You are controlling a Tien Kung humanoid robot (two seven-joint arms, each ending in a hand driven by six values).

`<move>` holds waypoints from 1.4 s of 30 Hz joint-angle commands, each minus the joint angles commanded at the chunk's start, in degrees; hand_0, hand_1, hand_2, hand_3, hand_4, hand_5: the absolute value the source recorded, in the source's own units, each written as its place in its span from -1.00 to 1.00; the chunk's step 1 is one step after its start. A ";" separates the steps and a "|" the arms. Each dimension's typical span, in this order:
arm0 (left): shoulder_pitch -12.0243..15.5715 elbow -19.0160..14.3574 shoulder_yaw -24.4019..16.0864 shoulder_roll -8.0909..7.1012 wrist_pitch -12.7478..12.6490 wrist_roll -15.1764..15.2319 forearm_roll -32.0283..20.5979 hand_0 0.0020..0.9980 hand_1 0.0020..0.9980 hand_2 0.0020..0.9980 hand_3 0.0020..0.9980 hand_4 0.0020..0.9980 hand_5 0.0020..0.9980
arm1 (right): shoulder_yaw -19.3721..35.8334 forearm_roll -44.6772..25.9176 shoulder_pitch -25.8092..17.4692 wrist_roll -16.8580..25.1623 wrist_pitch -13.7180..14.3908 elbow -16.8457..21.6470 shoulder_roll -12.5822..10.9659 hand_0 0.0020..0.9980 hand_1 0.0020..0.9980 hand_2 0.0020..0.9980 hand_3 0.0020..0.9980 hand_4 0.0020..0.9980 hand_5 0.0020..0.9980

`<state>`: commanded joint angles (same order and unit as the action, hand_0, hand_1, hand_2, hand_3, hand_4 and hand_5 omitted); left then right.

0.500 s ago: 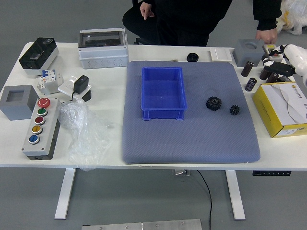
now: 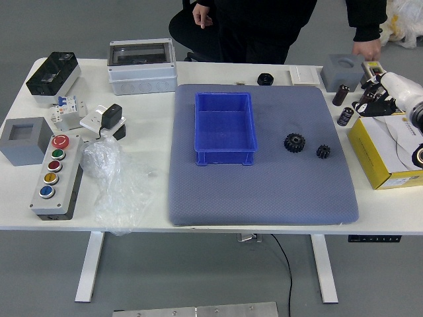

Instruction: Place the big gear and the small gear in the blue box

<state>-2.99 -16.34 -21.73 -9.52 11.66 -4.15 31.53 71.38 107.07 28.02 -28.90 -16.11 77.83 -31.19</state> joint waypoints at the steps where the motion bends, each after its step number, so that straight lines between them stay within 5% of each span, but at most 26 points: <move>1: 0.01 0.00 0.02 0.01 0.00 0.00 -0.01 0.75 0.71 0.70 0.66 0.24 -0.26 | -0.15 -0.12 0.10 0.06 0.03 -0.45 0.19 0.11 0.17 0.62 0.62 0.37 -0.44; 42: -0.07 -0.04 0.74 0.56 -0.02 -0.03 -0.26 0.75 0.71 0.70 0.65 0.24 -0.27 | -6.93 -4.50 2.67 2.97 1.42 -11.63 7.03 -0.01 0.03 0.48 0.54 0.36 -0.63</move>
<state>-3.06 -16.38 -20.99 -8.96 11.65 -4.18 31.28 64.45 102.57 30.70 -25.93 -14.69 66.19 -24.16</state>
